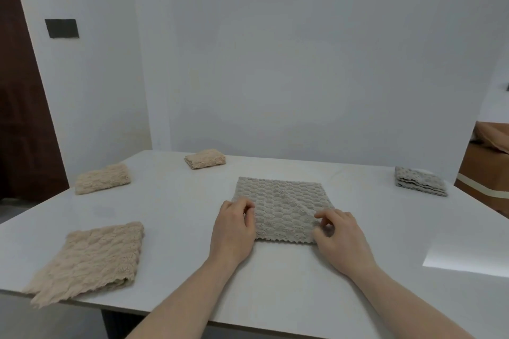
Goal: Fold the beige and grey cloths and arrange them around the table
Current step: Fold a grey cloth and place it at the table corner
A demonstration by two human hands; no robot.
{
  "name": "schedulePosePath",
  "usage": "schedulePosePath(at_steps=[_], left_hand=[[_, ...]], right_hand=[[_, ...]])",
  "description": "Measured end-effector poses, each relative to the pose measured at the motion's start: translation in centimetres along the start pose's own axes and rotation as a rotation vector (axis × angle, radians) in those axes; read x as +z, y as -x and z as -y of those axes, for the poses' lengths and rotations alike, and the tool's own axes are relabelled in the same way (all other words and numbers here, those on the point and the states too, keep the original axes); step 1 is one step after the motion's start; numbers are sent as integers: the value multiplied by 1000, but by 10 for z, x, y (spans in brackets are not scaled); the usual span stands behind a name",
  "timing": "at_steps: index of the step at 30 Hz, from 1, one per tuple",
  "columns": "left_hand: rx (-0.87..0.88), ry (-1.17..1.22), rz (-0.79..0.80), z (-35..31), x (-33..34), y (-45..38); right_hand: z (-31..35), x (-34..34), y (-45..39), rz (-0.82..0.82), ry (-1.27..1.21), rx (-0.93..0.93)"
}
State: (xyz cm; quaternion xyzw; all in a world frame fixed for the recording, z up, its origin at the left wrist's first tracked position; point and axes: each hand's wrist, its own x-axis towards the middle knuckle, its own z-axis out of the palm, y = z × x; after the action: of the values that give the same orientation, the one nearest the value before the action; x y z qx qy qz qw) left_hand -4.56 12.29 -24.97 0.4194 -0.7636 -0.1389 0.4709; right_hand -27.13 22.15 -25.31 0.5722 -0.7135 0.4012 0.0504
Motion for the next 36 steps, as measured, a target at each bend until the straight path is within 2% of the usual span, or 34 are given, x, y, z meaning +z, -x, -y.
schedulePosePath(at_steps=[3,5,13,18,23,26,36], left_hand=[[18,3,45,-1,-2,1],[31,-3,82,0,-2,2],[14,-108,-10,5,2,-1],[-35,-45,-87,2,-2,0],[-104,-106,-21,0,-12,-8],[-172,-81,-62,-19,-26,-36],[3,30,-137,-103,-135,-100]], right_hand=[[-5,1,-2,139,-8,1],[-11,2,-3,170,7,-3],[-13,4,-2,-39,45,18],[-14,0,-1,-148,-51,77],[-7,-14,-3,-221,-166,77],[1,-29,-17,-240,-200,63],[83,-129,-61,-358,-257,-56]])
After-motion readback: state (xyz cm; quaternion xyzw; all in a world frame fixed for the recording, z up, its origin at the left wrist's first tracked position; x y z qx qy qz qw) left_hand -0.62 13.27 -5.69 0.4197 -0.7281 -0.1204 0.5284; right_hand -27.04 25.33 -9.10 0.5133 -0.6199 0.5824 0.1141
